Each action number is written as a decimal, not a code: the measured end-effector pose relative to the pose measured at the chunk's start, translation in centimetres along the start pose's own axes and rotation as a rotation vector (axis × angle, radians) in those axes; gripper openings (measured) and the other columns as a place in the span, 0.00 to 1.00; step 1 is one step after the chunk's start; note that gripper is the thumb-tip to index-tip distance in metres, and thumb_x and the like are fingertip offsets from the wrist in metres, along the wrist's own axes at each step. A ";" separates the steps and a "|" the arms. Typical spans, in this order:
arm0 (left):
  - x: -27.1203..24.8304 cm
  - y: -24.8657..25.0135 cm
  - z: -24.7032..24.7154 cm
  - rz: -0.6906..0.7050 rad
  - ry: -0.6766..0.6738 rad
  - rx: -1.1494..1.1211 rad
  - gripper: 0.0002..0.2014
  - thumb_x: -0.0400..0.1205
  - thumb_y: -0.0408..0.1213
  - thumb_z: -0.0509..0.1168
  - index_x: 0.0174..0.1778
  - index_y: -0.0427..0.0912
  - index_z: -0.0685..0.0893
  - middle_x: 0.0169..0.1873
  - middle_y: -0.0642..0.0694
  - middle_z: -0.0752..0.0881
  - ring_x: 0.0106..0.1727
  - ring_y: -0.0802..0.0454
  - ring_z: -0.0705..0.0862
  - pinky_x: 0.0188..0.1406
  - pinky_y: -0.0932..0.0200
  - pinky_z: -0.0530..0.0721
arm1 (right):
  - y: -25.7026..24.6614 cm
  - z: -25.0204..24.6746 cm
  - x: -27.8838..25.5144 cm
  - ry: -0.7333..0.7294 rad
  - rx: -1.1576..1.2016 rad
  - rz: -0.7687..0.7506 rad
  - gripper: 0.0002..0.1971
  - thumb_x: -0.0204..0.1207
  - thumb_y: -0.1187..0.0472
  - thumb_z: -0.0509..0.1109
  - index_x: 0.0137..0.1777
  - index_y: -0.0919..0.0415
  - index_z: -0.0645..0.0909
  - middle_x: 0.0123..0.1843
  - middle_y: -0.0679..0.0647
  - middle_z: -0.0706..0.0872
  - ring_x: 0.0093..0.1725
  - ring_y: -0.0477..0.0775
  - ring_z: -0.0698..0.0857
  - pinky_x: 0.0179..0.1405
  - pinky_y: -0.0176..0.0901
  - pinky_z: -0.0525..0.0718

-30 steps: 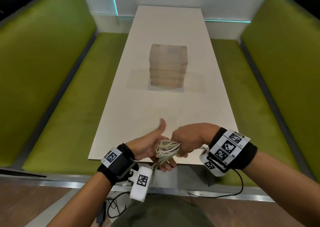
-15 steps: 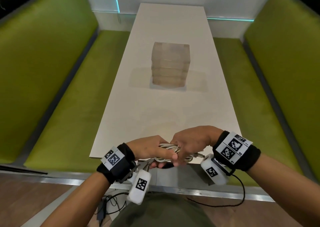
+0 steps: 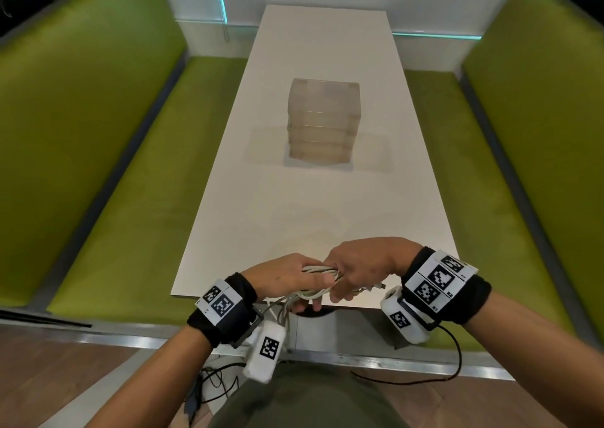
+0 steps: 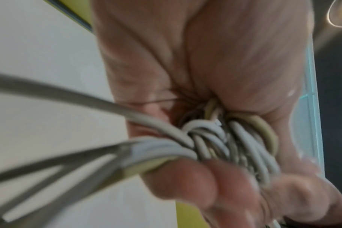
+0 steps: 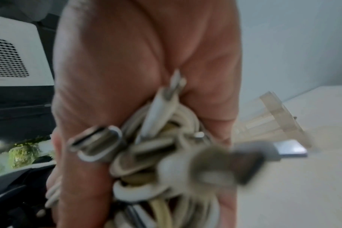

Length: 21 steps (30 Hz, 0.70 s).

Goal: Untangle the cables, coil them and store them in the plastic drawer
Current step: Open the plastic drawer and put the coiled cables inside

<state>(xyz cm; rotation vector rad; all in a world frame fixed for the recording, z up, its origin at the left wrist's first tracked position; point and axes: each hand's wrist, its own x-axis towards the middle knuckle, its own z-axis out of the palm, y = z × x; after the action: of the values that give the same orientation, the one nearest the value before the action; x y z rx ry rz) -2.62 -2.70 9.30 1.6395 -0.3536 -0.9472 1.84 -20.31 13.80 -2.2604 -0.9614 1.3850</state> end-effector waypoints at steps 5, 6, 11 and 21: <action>-0.6 -2.0 -0.6 0.143 0.090 -0.120 0.34 0.72 0.67 0.66 0.64 0.44 0.79 0.30 0.38 0.86 0.41 0.43 0.90 0.50 0.47 0.85 | 0.6 -2.1 -1.9 0.219 0.090 -0.049 0.05 0.75 0.61 0.72 0.40 0.62 0.82 0.30 0.53 0.85 0.25 0.47 0.79 0.22 0.34 0.75; -0.5 -2.3 -0.6 0.163 0.122 -0.126 0.27 0.75 0.63 0.65 0.57 0.43 0.82 0.24 0.44 0.81 0.39 0.44 0.90 0.51 0.43 0.84 | 0.7 -2.7 -2.4 0.258 0.107 -0.052 0.06 0.75 0.61 0.72 0.40 0.62 0.82 0.30 0.51 0.84 0.25 0.47 0.79 0.22 0.33 0.76; 0.0 -1.8 -0.2 0.134 0.184 -0.391 0.34 0.78 0.70 0.46 0.36 0.41 0.81 0.18 0.54 0.65 0.18 0.57 0.67 0.26 0.61 0.74 | 0.8 -4.2 -3.8 0.351 0.132 -0.052 0.07 0.75 0.59 0.73 0.37 0.57 0.81 0.28 0.46 0.84 0.26 0.46 0.79 0.24 0.35 0.77; -1.0 -2.5 -0.4 0.183 0.140 -0.361 0.18 0.86 0.48 0.54 0.54 0.38 0.83 0.28 0.48 0.79 0.24 0.55 0.75 0.28 0.60 0.75 | 1.1 -3.9 -4.0 0.368 0.161 -0.038 0.09 0.75 0.59 0.73 0.34 0.54 0.81 0.28 0.47 0.85 0.28 0.47 0.80 0.33 0.46 0.79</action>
<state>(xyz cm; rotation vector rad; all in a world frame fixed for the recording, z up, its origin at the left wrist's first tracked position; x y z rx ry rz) -3.53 -1.00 7.38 1.3097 -0.2170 -0.7070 4.44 -23.52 17.67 -2.2531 -0.7377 0.9449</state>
